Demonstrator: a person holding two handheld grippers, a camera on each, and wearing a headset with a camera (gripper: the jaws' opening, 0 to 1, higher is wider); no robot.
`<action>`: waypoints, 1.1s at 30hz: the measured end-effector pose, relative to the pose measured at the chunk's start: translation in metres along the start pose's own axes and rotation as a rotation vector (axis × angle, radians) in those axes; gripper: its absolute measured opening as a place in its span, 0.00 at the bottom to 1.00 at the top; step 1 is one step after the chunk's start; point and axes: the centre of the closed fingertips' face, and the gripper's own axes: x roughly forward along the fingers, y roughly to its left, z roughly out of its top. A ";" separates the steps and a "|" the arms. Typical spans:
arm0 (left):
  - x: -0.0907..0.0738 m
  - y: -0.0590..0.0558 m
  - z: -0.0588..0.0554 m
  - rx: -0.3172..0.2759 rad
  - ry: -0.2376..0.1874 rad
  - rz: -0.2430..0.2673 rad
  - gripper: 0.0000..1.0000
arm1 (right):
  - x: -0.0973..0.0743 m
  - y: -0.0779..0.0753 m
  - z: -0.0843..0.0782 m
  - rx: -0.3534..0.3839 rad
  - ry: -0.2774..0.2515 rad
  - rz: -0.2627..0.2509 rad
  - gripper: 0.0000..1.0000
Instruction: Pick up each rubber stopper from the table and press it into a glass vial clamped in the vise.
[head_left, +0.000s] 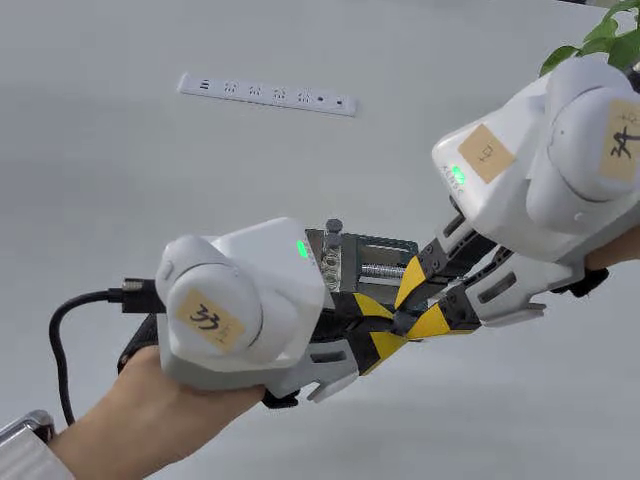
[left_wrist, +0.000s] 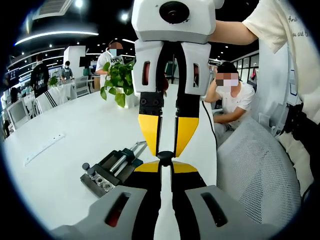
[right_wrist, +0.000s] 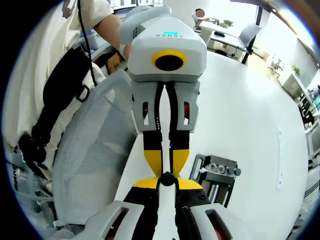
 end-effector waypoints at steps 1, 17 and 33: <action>0.000 0.000 0.000 -0.005 -0.001 0.000 0.03 | 0.000 0.000 0.000 0.002 0.000 0.001 0.07; -0.005 0.017 -0.024 -0.040 0.040 0.076 0.24 | 0.003 -0.008 0.001 -0.006 0.011 0.003 0.07; -0.039 0.069 -0.059 -0.153 0.065 0.284 0.79 | 0.007 -0.049 -0.005 -0.066 0.041 -0.035 0.06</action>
